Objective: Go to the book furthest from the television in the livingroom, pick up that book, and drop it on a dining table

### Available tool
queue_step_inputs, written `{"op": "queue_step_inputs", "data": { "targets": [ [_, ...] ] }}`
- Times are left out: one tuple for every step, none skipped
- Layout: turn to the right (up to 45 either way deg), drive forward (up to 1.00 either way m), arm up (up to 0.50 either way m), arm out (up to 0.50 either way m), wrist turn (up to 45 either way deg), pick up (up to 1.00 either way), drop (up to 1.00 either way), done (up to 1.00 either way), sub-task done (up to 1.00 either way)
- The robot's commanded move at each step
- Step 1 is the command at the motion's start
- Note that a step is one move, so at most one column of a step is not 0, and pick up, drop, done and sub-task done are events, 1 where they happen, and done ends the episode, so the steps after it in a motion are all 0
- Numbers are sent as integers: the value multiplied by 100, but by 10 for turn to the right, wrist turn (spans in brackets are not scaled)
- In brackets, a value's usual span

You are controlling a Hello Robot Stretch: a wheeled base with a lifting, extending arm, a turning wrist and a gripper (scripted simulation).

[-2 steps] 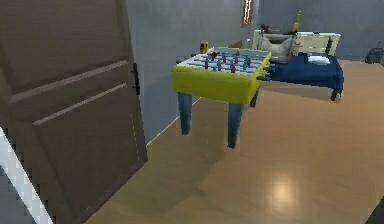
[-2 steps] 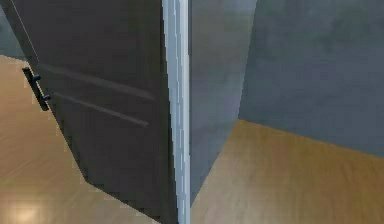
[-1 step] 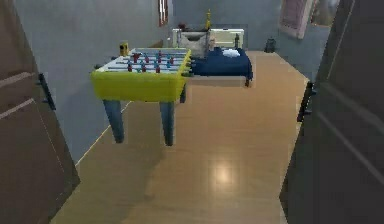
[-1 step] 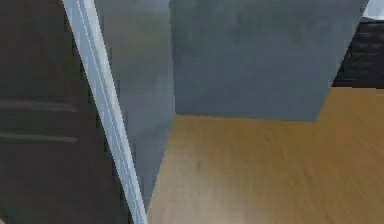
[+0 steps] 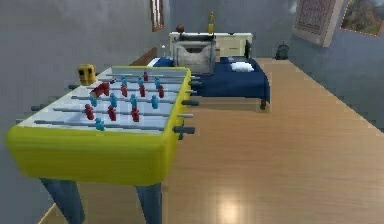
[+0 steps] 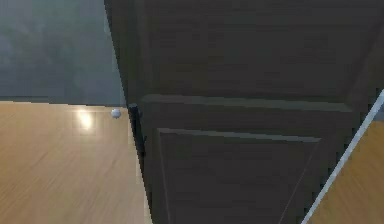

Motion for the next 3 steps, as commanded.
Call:
{"op": "queue_step_inputs", "data": {
  "targets": [
    [0,10,0,0,0,0,0,0,0],
    [450,0,0,0,0,0,0,0,0],
    [30,0,0,0,0,0,0,0,0]
  ]
}}
